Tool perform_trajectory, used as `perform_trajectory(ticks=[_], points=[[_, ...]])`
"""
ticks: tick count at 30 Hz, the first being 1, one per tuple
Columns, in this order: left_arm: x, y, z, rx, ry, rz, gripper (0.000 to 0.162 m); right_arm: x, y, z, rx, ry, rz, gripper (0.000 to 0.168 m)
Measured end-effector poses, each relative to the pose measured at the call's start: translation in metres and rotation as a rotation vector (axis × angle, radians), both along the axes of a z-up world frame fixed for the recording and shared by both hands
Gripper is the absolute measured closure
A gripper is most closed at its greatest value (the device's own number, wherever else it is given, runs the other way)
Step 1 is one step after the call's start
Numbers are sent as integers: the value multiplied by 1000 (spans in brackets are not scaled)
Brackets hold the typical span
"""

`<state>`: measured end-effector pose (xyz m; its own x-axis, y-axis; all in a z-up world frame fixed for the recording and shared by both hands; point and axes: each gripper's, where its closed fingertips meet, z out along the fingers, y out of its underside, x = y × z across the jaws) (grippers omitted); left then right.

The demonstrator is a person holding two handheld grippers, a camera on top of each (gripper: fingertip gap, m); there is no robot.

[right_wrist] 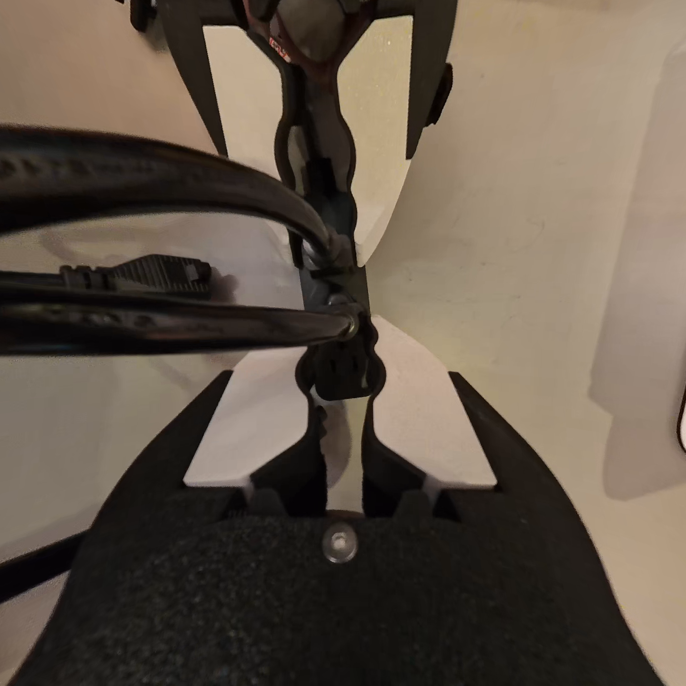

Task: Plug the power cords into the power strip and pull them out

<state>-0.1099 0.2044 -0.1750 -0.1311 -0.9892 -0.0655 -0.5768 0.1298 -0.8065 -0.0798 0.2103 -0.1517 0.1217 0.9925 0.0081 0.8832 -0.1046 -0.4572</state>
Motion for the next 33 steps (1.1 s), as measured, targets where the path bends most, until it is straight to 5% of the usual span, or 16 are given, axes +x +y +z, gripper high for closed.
perform_trajectory(ticks=[17, 33], points=[[1, 2, 1, 34, 33, 10, 129, -3, -1, 1, 16, -122, 36, 147], [4, 0, 0, 10, 5, 9, 128, 4, -2, 1, -28, 37, -20, 146]])
